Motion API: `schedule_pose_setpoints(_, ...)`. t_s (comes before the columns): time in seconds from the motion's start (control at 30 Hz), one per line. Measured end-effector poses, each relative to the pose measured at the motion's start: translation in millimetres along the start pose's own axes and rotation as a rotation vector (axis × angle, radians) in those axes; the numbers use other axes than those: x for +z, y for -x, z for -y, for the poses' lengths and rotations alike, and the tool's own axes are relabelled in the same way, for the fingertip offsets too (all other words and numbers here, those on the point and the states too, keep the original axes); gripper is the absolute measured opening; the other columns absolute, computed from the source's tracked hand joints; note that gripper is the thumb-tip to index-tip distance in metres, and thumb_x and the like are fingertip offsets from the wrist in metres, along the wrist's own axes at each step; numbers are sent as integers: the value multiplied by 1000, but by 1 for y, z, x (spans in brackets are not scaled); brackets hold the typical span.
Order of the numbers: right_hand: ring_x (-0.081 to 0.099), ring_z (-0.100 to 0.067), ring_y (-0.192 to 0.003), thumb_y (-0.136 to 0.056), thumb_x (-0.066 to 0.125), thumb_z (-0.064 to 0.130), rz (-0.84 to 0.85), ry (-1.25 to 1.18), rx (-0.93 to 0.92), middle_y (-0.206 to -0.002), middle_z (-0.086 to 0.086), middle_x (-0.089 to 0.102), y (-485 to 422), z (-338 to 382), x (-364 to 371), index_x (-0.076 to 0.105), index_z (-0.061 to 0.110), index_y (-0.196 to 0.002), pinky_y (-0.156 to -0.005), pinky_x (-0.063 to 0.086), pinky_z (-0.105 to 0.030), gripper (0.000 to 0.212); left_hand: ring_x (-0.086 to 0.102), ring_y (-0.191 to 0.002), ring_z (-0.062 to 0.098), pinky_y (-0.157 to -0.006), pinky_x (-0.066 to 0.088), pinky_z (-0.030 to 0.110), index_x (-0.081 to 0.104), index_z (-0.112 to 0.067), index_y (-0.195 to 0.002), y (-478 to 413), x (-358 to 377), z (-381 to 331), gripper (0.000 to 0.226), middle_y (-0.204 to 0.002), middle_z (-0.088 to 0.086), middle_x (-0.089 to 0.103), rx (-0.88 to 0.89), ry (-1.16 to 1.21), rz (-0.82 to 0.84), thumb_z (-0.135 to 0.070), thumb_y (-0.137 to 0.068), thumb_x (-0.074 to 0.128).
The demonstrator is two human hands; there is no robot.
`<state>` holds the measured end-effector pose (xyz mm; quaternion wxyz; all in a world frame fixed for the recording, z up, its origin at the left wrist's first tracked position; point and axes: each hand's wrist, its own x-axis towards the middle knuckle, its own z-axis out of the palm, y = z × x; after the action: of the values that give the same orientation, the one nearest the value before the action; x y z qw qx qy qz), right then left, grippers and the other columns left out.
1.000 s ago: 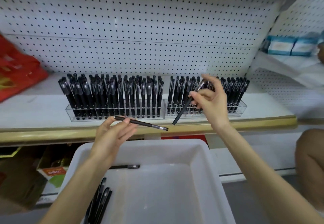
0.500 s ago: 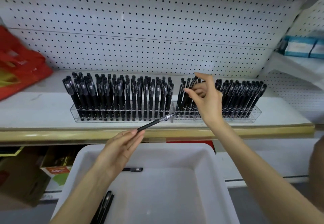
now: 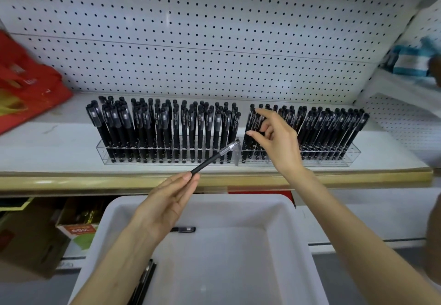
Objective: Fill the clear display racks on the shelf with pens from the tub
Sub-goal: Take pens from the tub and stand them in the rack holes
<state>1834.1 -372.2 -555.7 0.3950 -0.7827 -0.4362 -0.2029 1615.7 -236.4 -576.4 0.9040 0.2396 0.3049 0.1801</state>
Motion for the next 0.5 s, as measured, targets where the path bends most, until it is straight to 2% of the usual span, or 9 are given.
schedule_pose_setpoints(0.13, 50, -16, -62, -84, 71, 21, 9, -21, -15, -79, -3, 54, 1, 1, 1, 51, 15, -133, -66, 55, -32, 54, 72, -85, 19, -68, 59, 23, 61, 6, -94, 2, 3, 1, 18, -98, 19, 69, -26, 14, 16, 8, -76, 58)
schedule_pose_setpoints(0.27, 49, -15, -63, -84, 71, 20, 4, -45, -27, -79, -5, 54, 2, -1, 2, 49, 17, -137, -68, 55, -33, 57, 73, -84, 19, -71, 59, 24, 62, 6, -90, 5, 7, 5, 18, -93, 19, 71, -52, 31, 15, 7, -73, 59)
schedule_pose_setpoints(0.33, 48, -12, -63, -85, 70, 21, 3, -63, -21, -79, -5, 54, 2, -2, 0, 47, 19, -139, -68, 53, -29, 58, 73, -82, 20, -68, 59, 24, 62, 6, -90, 5, 10, 7, 16, -92, 19, 72, -69, 59, 11, 8, -75, 58)
schedule_pose_setpoints(0.4, 46, -8, -63, -87, 68, 22, -16, -88, -5, -79, -1, 54, 3, 0, -4, 48, 18, -138, -69, 50, -18, 56, 73, -80, 19, -66, 59, 24, 62, 6, -91, 5, 15, 11, 17, -89, 19, 72, -78, 73, 10, 9, -75, 58)
schedule_pose_setpoints(0.5, 50, -4, -64, -89, 66, 20, -50, -165, 62, -80, 7, 54, 6, 9, -16, 59, 18, -126, -66, 46, -12, 39, 73, -78, 20, -69, 59, 25, 62, 7, -89, 5, 23, 15, 16, -88, 20, 72, -79, 103, 18, 10, -74, 58)
